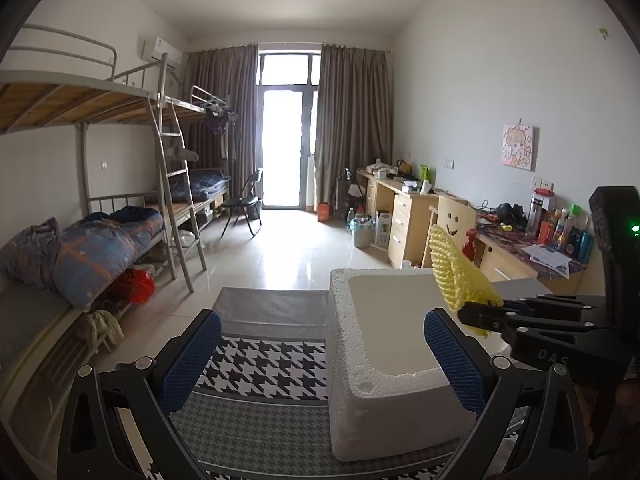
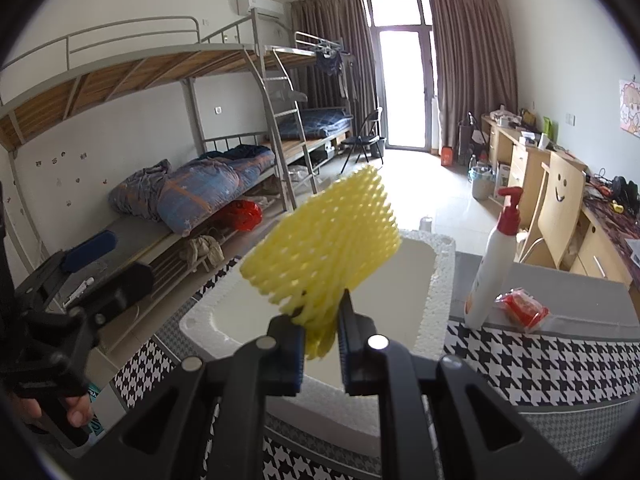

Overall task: Organize soft objects
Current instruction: 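Open the right gripper to drop the yellow net into the foam box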

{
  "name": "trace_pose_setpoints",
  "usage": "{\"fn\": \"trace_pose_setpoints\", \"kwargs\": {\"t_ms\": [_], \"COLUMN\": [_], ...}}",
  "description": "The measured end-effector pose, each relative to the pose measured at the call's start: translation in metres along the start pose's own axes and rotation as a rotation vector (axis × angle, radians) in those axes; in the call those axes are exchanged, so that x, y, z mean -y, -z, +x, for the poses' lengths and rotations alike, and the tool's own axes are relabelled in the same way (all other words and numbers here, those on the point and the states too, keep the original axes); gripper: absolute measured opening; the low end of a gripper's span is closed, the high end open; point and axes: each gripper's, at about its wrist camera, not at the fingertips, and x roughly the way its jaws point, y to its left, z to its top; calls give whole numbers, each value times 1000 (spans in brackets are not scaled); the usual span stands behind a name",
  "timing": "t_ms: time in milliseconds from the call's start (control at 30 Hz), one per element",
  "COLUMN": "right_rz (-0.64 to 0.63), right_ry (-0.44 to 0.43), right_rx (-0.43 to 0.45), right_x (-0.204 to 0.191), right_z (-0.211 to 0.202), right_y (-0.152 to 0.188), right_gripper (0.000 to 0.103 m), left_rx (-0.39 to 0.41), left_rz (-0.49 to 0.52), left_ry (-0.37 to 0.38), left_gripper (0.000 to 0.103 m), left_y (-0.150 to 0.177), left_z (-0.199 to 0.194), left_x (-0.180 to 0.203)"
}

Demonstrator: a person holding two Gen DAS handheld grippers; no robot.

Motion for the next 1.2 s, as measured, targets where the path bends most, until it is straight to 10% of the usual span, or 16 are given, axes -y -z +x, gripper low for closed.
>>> {"fn": "trace_pose_setpoints", "kwargs": {"t_ms": [200, 433, 1200], "right_rz": [5, 10, 11], "right_ry": [5, 14, 45], "right_rx": [-25, -24, 82], "right_x": [-1, -3, -6], "right_z": [5, 6, -42], "right_y": [-1, -3, 4], "right_gripper": [18, 67, 79], "left_rx": [0, -8, 12], "left_rz": [-14, -21, -5], "left_ry": [20, 16, 71], "left_gripper": [102, 102, 102], "left_y": [1, 2, -3], "left_z": [-3, 1, -23], "left_x": [-4, -7, 12]}}
